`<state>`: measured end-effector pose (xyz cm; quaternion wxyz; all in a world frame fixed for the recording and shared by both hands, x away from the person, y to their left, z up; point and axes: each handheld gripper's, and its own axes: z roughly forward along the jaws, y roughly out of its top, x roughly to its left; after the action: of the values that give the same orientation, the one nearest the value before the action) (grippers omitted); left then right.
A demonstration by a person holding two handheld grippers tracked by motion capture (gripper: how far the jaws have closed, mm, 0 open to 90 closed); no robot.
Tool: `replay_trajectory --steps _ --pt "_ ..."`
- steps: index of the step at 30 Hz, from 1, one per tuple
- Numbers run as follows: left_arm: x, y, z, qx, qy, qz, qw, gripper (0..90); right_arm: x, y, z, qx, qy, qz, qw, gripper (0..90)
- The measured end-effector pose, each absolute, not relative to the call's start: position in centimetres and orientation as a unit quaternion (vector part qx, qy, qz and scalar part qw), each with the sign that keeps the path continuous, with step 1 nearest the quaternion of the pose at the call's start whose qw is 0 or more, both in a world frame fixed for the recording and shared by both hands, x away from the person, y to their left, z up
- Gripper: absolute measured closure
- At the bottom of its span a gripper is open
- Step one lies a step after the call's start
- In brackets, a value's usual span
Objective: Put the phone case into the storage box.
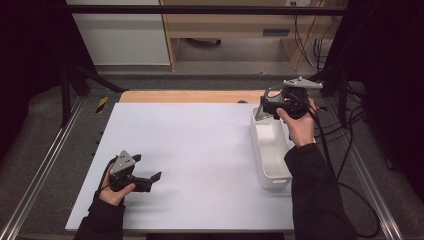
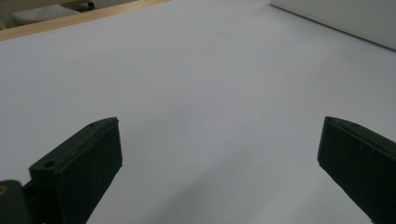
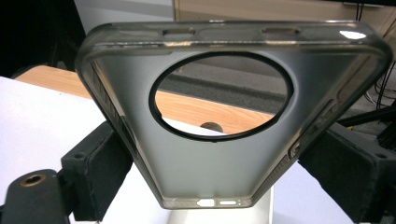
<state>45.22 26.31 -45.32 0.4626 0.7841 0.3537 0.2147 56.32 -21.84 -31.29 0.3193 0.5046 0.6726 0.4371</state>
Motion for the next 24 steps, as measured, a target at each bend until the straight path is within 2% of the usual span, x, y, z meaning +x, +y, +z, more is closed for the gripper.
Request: replay_trajectory --steps 24 --pt "45.2 26.2 -45.4 0.787 0.350 0.213 0.462 0.0 59.5 -21.2 -33.4 0.538 0.677 0.389 0.318 11.4"
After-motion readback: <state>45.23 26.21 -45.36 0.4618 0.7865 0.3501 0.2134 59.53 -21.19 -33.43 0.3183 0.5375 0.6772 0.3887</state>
